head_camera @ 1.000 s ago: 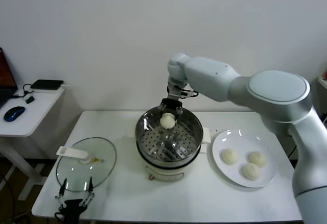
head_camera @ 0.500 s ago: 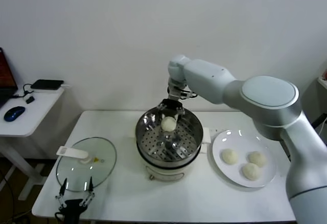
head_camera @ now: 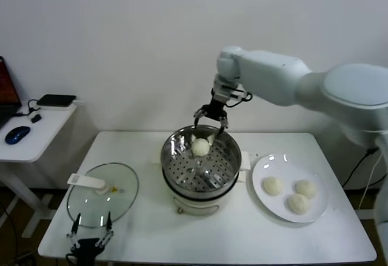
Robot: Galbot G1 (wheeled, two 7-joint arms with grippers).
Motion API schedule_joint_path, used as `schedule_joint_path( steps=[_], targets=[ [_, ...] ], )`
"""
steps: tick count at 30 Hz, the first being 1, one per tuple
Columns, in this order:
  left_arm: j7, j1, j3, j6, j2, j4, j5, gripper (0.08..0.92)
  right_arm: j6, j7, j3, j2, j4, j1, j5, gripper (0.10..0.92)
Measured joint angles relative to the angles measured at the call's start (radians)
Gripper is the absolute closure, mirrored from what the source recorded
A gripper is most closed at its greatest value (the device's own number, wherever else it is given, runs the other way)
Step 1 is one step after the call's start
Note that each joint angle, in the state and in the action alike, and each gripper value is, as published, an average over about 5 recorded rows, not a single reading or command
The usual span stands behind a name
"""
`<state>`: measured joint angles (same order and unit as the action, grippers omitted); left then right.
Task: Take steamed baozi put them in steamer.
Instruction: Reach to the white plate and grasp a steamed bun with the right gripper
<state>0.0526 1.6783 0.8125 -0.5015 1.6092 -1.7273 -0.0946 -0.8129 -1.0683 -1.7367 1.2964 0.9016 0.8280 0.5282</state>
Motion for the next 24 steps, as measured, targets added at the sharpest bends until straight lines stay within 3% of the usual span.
schedule_joint_path(
  steps=[5,17,24],
  targets=[
    [0.0,0.005,-0.005,0.0,0.0,-0.001,-0.004,0.177,0.109,0.03,-0.106,-0.095,0.117,0.094,0.069,0.203],
    [0.0,0.002,-0.007,-0.001,0.0,0.006,-0.006,0.177,0.721,0.116,-0.267,-0.298,0.396,0.196,0.216,0.203],
    [0.001,-0.003,-0.006,-0.002,0.0,0.014,-0.012,0.177,0.934,0.167,-0.262,-0.402,0.47,0.136,0.205,0.203]
  ],
)
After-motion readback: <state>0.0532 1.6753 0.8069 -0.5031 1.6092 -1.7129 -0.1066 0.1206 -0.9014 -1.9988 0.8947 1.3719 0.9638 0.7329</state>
